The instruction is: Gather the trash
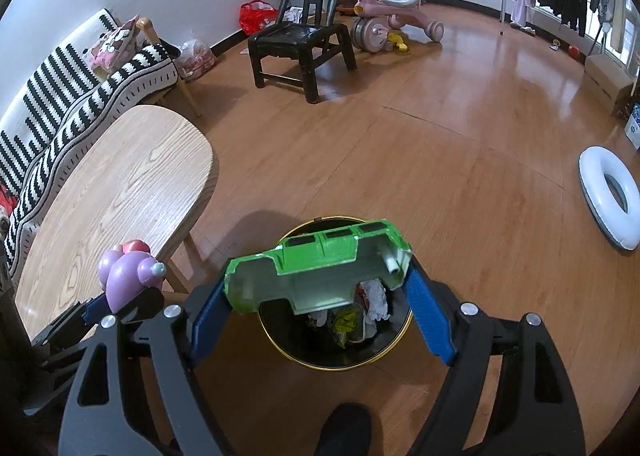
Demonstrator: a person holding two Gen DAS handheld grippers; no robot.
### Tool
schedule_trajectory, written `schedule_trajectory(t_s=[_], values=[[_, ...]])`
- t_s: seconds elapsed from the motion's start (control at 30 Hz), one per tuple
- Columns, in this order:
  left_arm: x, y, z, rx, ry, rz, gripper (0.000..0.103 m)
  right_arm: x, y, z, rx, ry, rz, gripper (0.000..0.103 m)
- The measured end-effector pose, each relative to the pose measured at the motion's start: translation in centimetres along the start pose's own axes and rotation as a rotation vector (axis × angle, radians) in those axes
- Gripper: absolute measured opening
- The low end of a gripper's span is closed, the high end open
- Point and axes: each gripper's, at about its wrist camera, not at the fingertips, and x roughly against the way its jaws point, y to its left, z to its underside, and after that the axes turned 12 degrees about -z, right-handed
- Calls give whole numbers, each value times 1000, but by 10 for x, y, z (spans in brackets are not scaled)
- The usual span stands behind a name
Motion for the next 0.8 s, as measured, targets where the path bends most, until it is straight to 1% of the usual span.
schedule_trajectory(t_s=[0.1, 0.13, 0.17, 0.2, 0.23, 0.27, 0.5, 0.8], values=[[-2, 0, -1, 6, -1, 1, 57, 1, -1, -1, -6, -1, -5, 79], [-3, 0, -1, 9, 0, 1, 59, 1, -1, -1, -9, 3, -8, 81], [-4, 0, -1, 11, 2, -3, 63, 0, -2, -1, -12, 5, -6, 88], [-5, 0, -1, 13, 3, -3, 67, 1, -3, -2, -15, 1, 1, 90], [-5, 0, -1, 18, -1, -8, 76, 2, -4, -2, -19, -7, 11, 91], [-3, 0, -1, 22, -7, -11, 79, 3, -5, -3, -22, -11, 13, 92], [0, 2, -1, 24, -14, 7, 79, 5, -8, -3, -38, -26, 10, 92], [2, 4, 1, 28, -13, 0, 80, 4, -5, -3, -28, -22, 7, 92]])
